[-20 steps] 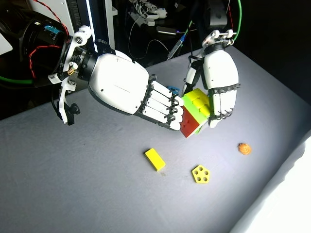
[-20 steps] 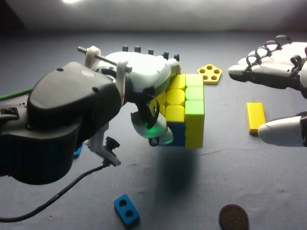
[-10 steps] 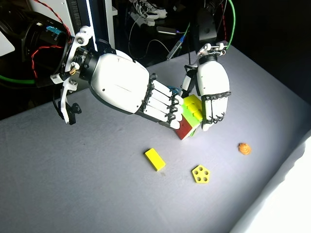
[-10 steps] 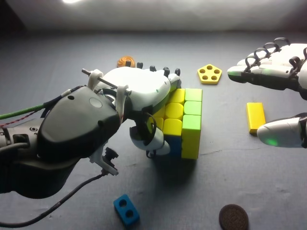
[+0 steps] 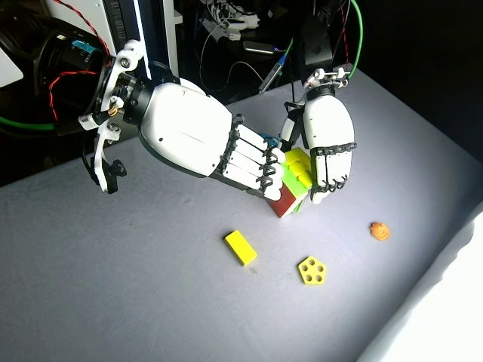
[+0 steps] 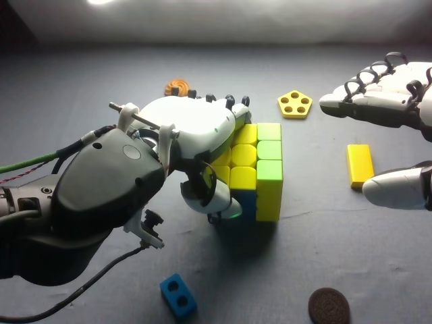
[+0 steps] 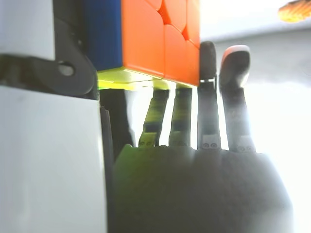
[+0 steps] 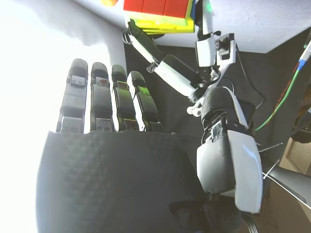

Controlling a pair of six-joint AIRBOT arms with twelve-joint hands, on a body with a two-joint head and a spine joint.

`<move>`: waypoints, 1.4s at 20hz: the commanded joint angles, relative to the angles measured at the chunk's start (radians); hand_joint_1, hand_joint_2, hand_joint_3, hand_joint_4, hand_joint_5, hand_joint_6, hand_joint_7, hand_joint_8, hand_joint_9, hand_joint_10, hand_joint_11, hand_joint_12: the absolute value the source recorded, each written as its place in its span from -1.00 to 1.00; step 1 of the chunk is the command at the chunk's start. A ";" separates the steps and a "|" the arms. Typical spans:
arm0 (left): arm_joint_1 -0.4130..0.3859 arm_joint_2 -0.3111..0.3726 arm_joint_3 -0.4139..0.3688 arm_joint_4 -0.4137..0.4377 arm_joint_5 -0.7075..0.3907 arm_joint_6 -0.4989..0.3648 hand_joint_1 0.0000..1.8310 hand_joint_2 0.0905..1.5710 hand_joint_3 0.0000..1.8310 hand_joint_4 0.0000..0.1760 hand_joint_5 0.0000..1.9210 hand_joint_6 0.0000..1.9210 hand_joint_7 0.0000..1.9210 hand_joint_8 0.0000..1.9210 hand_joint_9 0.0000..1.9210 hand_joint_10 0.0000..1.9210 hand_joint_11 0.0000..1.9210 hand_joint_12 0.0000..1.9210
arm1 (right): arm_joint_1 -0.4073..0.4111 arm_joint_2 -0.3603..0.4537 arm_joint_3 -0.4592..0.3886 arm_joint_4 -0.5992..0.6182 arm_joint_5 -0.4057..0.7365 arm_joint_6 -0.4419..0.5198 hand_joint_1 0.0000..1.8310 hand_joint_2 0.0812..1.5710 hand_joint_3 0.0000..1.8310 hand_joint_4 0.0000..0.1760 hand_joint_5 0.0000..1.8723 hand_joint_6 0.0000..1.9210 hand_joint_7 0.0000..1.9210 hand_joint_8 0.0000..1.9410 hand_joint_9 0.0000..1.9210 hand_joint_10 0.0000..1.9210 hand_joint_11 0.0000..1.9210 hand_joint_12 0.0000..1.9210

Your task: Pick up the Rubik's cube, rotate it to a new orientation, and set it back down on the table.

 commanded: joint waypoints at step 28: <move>-0.216 0.160 -0.109 -0.227 0.193 0.271 -0.65 0.23 -0.97 -0.53 -0.93 -0.98 -0.81 -0.96 -0.82 -0.95 -1.00 -0.30 | -0.009 -0.001 -0.011 0.010 0.112 -0.022 -0.92 0.52 -1.00 -1.00 -0.84 -0.97 -0.71 -0.98 -0.72 -0.91 -1.00 -0.34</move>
